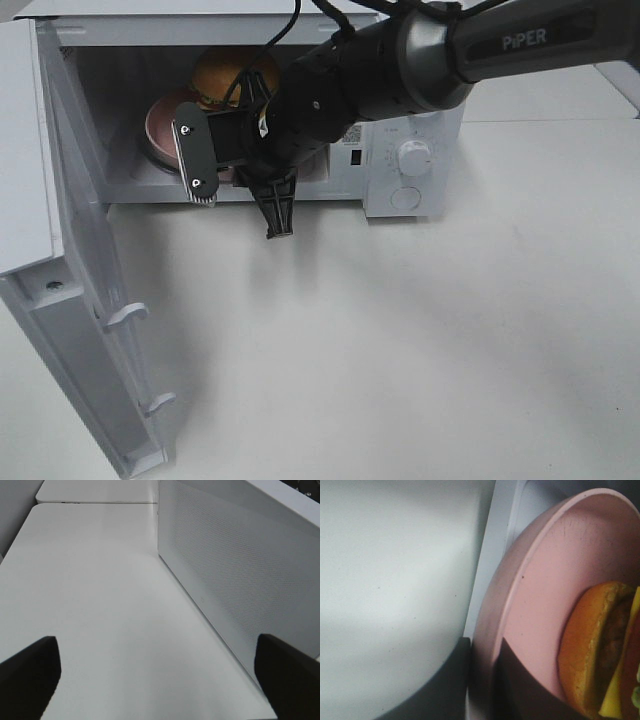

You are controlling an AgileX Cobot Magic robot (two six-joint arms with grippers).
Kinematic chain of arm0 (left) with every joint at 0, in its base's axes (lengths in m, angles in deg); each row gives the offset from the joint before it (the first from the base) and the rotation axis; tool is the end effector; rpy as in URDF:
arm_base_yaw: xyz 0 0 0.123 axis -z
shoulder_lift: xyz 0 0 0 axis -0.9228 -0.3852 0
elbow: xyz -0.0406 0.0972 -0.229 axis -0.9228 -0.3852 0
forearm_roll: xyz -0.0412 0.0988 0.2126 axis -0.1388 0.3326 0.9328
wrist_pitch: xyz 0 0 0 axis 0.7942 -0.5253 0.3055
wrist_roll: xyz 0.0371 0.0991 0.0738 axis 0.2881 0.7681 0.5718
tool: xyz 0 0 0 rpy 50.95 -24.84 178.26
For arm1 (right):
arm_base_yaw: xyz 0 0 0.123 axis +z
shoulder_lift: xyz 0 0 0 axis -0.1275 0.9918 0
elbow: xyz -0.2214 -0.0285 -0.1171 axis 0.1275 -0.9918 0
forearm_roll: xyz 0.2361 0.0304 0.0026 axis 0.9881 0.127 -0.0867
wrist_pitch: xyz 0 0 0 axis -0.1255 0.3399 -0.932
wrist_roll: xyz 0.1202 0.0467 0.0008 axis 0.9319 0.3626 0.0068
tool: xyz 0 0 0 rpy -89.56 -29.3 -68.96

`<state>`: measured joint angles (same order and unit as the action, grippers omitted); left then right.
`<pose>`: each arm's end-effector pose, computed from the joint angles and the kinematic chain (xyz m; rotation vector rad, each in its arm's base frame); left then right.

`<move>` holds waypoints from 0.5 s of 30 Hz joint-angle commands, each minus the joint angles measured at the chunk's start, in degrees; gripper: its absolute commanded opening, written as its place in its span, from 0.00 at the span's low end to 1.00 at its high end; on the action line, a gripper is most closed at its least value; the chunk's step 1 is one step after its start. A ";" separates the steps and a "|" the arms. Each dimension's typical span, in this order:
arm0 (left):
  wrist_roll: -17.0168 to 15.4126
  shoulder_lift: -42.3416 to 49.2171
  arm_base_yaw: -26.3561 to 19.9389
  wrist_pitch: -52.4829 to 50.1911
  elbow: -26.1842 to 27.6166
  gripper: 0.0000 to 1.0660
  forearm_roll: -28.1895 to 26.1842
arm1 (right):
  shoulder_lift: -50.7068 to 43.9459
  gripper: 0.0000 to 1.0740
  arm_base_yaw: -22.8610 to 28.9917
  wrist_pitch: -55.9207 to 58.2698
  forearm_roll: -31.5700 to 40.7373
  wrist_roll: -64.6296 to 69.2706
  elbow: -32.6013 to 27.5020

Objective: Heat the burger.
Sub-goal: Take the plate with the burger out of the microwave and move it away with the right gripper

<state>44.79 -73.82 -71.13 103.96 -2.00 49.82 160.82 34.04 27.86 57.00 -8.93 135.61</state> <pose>0.0457 -0.0132 0.2582 0.0767 2.0353 -0.0468 0.3667 0.3148 0.1202 -1.9355 1.3139 -0.3193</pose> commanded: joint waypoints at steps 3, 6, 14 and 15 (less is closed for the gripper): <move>-0.06 0.29 -0.11 -0.57 0.00 0.92 -0.11 | -5.44 0.00 0.23 -7.96 -1.09 -1.15 -6.36; -0.06 0.29 -0.11 -0.57 0.00 0.92 -0.11 | -7.33 0.00 0.29 -10.43 -1.09 -1.15 -10.31; -0.06 0.29 -0.11 -0.57 0.00 0.92 -0.11 | -12.38 0.00 1.60 -15.87 -1.32 -1.49 -20.28; -0.06 0.29 -0.11 -0.57 0.00 0.92 -0.11 | -12.38 0.00 1.60 -15.87 -1.32 -1.49 -20.28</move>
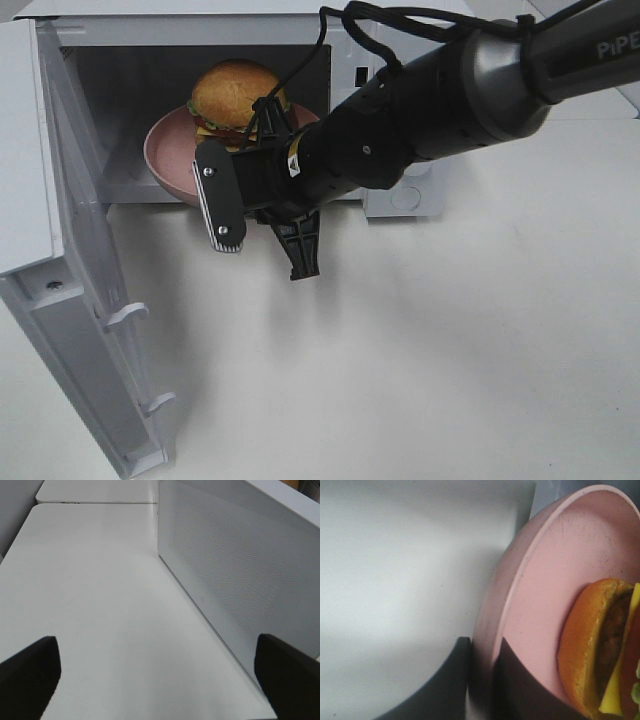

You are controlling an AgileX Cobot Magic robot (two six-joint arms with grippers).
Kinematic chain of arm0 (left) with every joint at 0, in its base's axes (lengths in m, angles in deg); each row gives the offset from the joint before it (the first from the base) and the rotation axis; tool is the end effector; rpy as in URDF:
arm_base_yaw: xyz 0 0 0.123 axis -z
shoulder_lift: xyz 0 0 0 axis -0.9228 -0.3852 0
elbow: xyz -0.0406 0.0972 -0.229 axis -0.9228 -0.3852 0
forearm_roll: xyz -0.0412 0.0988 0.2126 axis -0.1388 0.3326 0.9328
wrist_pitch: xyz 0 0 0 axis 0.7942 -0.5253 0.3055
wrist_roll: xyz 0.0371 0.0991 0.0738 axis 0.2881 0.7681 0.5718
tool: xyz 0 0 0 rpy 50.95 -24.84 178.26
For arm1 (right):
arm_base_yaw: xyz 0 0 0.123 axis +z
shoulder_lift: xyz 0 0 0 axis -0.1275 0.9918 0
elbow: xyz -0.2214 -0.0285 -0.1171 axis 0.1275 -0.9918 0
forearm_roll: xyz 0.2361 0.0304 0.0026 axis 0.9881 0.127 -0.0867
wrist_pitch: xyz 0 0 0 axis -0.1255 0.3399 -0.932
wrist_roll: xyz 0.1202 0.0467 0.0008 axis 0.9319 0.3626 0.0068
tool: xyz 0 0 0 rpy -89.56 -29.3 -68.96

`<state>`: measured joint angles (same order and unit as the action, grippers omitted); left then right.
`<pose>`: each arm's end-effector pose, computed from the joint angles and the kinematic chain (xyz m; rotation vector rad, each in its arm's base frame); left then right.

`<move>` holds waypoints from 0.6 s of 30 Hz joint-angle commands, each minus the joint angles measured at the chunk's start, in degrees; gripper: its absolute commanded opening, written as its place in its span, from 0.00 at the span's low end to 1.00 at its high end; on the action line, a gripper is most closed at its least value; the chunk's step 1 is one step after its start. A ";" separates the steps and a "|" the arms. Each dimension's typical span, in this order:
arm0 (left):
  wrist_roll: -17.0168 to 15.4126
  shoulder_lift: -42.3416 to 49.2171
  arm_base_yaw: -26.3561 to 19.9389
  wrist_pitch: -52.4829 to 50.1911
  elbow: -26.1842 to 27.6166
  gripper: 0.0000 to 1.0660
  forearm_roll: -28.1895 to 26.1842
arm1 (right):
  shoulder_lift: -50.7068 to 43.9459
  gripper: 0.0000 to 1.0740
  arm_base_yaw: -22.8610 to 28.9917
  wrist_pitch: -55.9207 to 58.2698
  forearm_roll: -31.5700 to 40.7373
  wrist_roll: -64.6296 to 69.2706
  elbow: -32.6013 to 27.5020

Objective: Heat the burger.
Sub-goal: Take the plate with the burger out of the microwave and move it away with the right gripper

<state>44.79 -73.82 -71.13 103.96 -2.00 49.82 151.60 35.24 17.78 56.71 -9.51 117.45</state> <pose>0.0457 -0.0132 0.2582 0.0767 2.0353 -0.0468 0.3213 0.2932 0.1145 -1.9550 1.2471 -0.2806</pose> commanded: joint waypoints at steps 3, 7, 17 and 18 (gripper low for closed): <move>-0.06 0.29 -0.11 -0.57 0.00 0.92 -0.11 | -5.16 0.00 0.74 -7.85 -1.03 -1.55 -5.21; -0.06 0.29 -0.11 -0.57 0.00 0.92 -0.11 | -8.48 0.00 1.38 -8.88 -1.03 -1.60 -9.45; -0.06 0.29 -0.11 -0.57 0.00 0.92 -0.11 | -15.53 0.00 1.72 -9.28 -0.97 -1.60 -17.42; -0.06 0.29 -0.11 -0.57 0.00 0.92 -0.11 | -15.53 0.00 1.72 -9.28 -0.97 -1.60 -17.42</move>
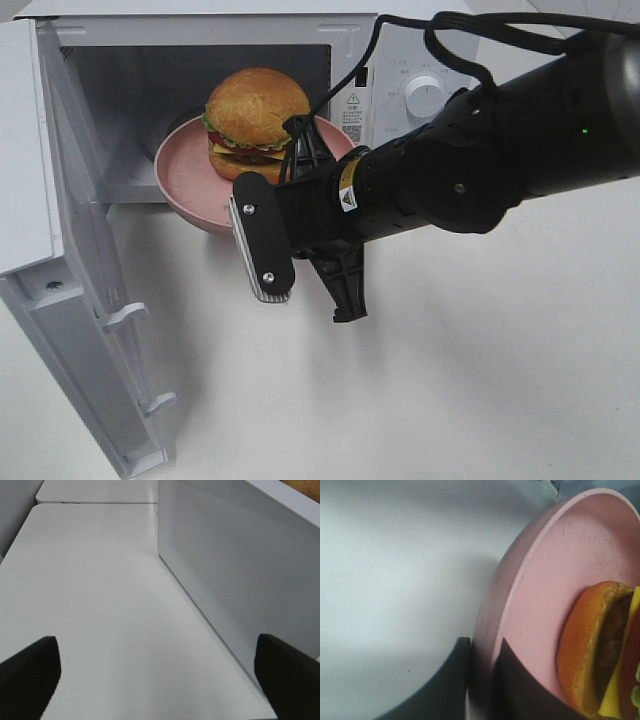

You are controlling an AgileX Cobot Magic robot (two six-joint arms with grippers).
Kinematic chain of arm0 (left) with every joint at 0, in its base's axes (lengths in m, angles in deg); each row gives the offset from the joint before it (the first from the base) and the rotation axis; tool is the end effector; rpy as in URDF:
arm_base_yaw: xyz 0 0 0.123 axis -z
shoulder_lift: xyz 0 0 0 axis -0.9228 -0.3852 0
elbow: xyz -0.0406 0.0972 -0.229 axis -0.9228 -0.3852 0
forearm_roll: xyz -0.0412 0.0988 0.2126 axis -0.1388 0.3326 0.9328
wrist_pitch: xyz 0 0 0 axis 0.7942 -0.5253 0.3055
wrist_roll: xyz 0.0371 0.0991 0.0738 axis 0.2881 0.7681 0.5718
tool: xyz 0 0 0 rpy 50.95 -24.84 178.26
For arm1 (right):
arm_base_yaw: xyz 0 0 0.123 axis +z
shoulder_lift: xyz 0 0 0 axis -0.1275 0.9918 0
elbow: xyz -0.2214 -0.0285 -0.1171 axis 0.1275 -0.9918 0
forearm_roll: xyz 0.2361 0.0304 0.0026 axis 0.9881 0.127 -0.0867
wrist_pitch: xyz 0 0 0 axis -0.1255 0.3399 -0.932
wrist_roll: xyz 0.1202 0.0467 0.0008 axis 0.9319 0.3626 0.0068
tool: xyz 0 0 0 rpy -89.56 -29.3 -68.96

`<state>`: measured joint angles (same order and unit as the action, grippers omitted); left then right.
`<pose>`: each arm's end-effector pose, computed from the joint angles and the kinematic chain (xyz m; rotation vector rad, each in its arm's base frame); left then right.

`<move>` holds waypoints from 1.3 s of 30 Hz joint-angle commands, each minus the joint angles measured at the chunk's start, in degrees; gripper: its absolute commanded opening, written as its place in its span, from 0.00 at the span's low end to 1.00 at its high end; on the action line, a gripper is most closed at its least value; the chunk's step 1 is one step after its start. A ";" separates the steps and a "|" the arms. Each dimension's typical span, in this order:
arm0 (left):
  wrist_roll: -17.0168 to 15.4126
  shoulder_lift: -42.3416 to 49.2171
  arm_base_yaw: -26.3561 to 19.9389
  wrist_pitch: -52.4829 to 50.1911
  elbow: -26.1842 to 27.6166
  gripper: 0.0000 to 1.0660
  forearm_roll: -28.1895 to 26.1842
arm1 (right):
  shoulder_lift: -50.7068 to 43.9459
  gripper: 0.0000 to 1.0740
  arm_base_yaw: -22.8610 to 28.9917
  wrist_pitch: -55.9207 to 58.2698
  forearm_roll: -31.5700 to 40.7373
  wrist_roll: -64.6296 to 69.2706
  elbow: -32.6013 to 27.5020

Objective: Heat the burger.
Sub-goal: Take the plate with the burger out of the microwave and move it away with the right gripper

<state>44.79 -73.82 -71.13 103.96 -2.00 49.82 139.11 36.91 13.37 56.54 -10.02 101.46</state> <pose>0.0457 -0.0132 0.2582 0.0767 2.0353 -0.0468 0.2712 0.2651 0.1294 -1.9703 1.1902 -0.2562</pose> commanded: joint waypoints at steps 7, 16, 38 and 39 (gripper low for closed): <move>-0.06 0.29 -0.11 -0.57 0.00 0.92 -0.11 | -9.97 0.00 0.06 -5.04 -0.80 -1.09 -9.00; -0.06 0.29 -0.11 -0.57 0.00 0.92 -0.11 | -17.07 0.00 0.06 -4.76 -0.80 -1.09 -14.73; -0.06 0.29 -0.11 -0.57 0.00 0.92 -0.11 | -42.86 0.00 0.06 12.03 -0.63 0.11 -29.79; -0.06 0.29 -0.11 -0.57 0.00 0.92 -0.11 | -42.86 0.00 0.06 12.03 -0.63 0.11 -29.79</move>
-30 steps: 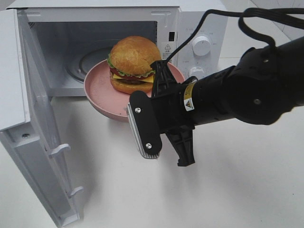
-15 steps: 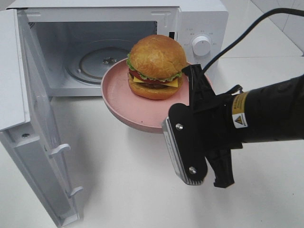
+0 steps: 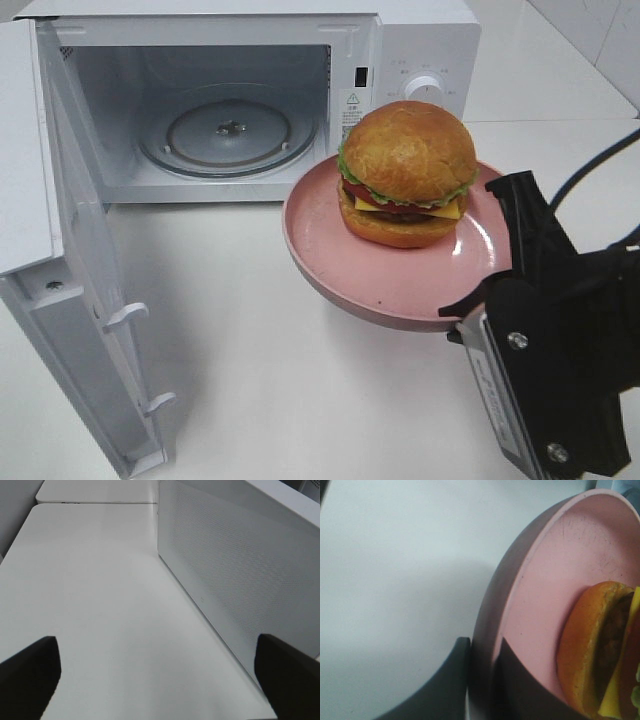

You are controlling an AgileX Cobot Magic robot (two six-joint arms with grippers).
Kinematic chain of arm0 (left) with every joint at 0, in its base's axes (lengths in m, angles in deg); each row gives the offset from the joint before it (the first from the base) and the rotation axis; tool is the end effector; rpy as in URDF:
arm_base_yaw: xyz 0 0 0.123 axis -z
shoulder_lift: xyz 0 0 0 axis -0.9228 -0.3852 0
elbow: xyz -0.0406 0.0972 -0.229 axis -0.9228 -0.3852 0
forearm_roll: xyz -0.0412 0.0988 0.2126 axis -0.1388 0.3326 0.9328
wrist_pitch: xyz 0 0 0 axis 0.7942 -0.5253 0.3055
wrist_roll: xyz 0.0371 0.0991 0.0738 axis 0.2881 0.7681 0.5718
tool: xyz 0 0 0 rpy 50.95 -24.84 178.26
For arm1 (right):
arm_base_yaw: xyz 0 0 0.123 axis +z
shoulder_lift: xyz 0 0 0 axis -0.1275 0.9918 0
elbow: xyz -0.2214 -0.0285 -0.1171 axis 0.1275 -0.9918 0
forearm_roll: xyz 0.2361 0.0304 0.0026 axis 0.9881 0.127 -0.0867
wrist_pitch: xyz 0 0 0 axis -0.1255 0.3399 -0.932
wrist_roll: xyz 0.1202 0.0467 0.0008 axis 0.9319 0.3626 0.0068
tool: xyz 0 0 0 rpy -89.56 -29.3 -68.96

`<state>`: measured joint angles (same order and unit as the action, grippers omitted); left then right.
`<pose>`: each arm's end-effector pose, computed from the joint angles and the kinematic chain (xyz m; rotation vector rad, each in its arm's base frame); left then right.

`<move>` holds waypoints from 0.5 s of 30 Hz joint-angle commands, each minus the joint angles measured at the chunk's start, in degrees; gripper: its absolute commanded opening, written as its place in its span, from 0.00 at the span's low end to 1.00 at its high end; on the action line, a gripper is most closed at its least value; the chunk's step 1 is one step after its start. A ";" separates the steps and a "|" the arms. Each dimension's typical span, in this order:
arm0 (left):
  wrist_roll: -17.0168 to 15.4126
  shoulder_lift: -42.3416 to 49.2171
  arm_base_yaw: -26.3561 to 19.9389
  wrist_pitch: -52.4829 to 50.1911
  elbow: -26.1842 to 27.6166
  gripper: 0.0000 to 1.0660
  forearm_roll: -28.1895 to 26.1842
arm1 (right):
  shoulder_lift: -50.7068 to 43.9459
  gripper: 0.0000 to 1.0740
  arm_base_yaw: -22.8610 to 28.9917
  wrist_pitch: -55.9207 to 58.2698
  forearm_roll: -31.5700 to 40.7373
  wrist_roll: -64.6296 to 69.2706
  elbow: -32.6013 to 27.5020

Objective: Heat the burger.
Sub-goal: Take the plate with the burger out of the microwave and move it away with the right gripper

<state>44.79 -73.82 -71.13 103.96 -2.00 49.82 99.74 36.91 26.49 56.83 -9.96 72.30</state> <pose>0.0457 -0.0132 0.2582 0.0767 2.0353 -0.0468 0.1671 0.1550 0.1663 -1.9940 1.2480 -0.2970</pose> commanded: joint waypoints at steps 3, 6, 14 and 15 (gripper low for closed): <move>-0.06 0.29 -0.11 -0.57 0.00 0.92 -0.11 | -7.39 0.00 0.06 1.66 -1.20 3.21 -2.58; -0.06 0.29 -0.11 -0.57 0.00 0.92 -0.11 | -10.03 0.00 0.06 3.95 -2.75 5.61 -3.61; -0.06 0.29 -0.11 -0.57 0.00 0.92 -0.11 | -14.61 0.00 0.06 12.32 -10.60 18.74 -4.47; -0.06 0.29 -0.11 -0.57 0.00 0.92 -0.11 | -14.61 0.00 0.06 14.27 -13.75 24.12 -4.47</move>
<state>44.79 -73.82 -71.13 103.96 -2.00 49.82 86.11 36.91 40.70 48.98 7.40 67.54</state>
